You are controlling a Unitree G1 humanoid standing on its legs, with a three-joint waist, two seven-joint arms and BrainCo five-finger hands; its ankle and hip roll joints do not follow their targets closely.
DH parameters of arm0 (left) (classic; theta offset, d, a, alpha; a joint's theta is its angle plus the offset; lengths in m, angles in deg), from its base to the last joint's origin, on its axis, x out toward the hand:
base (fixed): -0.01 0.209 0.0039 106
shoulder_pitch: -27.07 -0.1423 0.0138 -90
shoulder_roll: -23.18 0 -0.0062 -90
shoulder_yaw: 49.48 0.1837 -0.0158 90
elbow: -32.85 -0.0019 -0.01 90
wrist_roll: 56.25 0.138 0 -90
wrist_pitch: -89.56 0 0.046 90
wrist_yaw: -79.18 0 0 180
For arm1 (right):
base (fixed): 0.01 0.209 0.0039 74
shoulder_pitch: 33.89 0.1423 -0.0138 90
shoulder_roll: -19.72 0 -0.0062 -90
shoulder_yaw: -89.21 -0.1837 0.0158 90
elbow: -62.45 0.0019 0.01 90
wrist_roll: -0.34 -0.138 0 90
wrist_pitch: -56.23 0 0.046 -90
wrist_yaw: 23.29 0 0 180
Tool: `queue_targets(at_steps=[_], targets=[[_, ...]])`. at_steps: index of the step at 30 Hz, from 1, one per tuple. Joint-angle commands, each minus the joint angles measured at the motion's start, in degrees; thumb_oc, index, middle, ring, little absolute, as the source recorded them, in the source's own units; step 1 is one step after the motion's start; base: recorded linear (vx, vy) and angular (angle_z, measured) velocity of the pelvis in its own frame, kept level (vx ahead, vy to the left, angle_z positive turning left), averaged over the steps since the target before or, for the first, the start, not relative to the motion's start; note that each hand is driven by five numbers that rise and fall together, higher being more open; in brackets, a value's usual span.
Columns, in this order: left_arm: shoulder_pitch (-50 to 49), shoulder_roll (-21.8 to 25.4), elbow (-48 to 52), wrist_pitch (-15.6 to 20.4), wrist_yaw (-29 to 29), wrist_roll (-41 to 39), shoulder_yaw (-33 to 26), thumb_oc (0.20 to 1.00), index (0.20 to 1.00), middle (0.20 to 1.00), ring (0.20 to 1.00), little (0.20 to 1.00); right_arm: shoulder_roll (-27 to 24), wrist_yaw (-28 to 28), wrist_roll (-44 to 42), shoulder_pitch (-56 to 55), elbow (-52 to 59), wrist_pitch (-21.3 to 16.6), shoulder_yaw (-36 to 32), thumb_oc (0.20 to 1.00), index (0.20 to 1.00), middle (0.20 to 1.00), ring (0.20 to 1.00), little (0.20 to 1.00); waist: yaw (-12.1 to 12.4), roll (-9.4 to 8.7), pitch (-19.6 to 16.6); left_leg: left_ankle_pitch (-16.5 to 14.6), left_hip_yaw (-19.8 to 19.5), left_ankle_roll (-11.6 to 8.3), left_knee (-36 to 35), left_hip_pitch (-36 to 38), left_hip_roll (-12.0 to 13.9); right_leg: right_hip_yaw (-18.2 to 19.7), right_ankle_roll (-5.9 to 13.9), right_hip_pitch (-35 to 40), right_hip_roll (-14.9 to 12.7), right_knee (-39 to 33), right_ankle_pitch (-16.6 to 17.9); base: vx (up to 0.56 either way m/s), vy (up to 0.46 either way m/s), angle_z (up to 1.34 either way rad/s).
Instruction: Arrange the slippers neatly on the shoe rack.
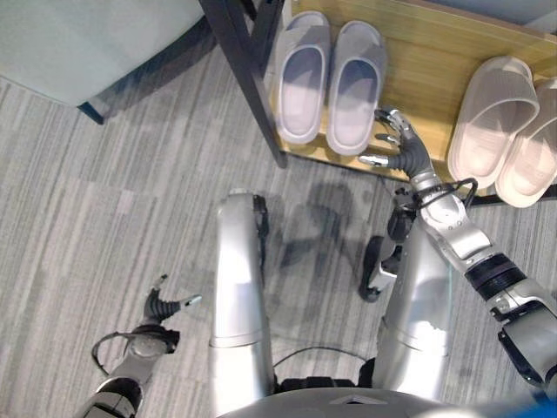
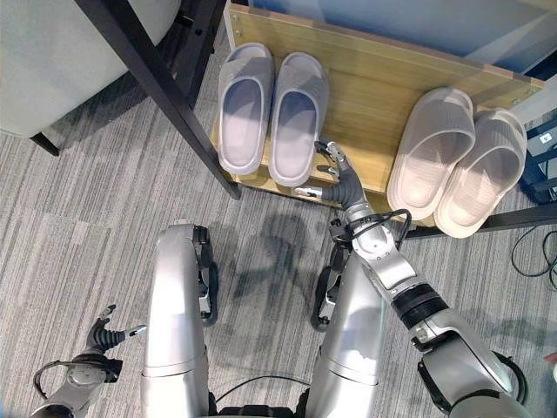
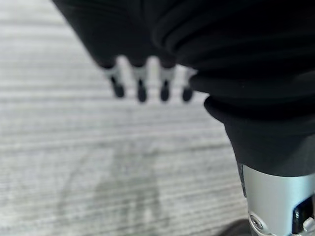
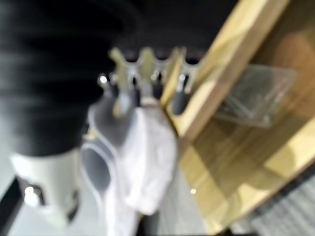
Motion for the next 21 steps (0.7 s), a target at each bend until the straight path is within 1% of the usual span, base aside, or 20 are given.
queue_targets(at_steps=[1,6,11,14,16,17,18,21], targets=[[-0.57,-0.75,0.21,0.37,-1.48,0.47,2.40,1.000,1.000,1.000,1.000,1.000,-1.39,-0.89,0.79,4.69,4.50,-0.41,3.02,1.000,1.000,1.000,1.000,1.000,3.49,1.96,2.46,-5.30,-0.31,1.55,-2.69,2.97,-1.87,5.27,-5.66,3.71,-0.36,-0.35,-2.80,0.00,0.000,0.00],[-0.19,-0.60,0.13,0.26,-1.94,1.57,2.87,1.000,1.000,1.000,1.000,1.000,-0.54,-0.88,1.55,5.63,4.60,-0.05,3.82,1.000,1.000,1.000,1.000,1.000,3.60,2.03,2.46,-5.24,-0.46,1.37,-2.63,2.97,-1.97,5.23,-5.71,3.71,-0.35,-0.25,-2.86,0.00,0.000,0.00],[-0.56,-0.61,0.36,0.20,-2.14,1.78,2.98,1.000,1.000,1.000,1.000,1.000,-0.19,0.22,1.44,5.75,5.16,-0.34,2.95,1.000,1.000,1.000,1.000,1.000,3.64,2.07,2.46,-5.17,-0.50,1.39,-2.66,2.97,-2.05,5.27,-5.68,3.71,-0.31,-0.28,-2.79,0.00,0.000,0.00],[-1.12,-1.57,-0.29,0.50,-3.47,2.08,1.70,1.000,1.000,1.000,1.000,1.000,-1.94,7.67,11.95,2.80,12.19,-2.16,-2.36,1.000,1.000,1.000,1.000,1.000,2.77,1.55,2.46,-5.18,-0.34,1.49,-2.81,2.97,-2.08,5.64,-5.73,3.71,-0.15,-0.31,-2.82,0.00,0.000,0.00],[-1.89,-1.90,-0.06,0.70,-4.23,2.51,1.02,1.000,1.000,1.000,1.000,1.000,-3.31,11.18,17.20,-1.46,16.89,-2.00,-6.77,1.000,1.000,1.000,1.000,1.000,2.18,1.12,2.46,-5.10,-0.16,1.57,-2.86,2.97,-2.09,5.91,-5.68,3.71,-0.06,-0.24,-2.82,0.00,0.000,0.00],[-2.51,-2.07,0.02,0.71,-4.43,2.95,0.31,1.000,1.000,1.000,1.000,1.000,-4.26,12.11,19.08,-4.95,20.70,-2.21,-9.55,1.000,1.000,1.000,1.000,1.000,1.70,0.80,2.46,-5.09,-0.12,1.54,-2.88,2.97,-2.04,6.03,-5.65,3.71,0.01,-0.28,-2.77,0.00,0.000,0.00],[-2.65,-2.13,0.09,0.76,-4.69,3.01,-0.17,1.000,1.000,1.000,1.000,1.000,-4.74,12.15,19.66,-5.88,22.71,-2.81,-10.29,1.000,1.000,1.000,1.000,1.000,1.40,0.68,2.46,-5.17,-0.14,1.60,-3.00,2.97,-1.98,5.83,-5.76,3.71,-0.05,-0.47,-2.89,0.00,0.000,0.00],[-3.84,-1.64,1.70,1.28,-4.56,2.81,-0.88,1.000,1.000,1.000,1.000,1.000,-6.72,9.84,18.59,-11.63,29.19,-3.80,-12.18,1.000,1.000,1.000,1.000,1.000,0.87,0.35,2.46,-4.99,-0.34,1.43,-2.35,2.97,-1.98,5.79,-5.50,3.71,0.13,-0.24,-2.98,-0.01,-0.012,-0.02]])
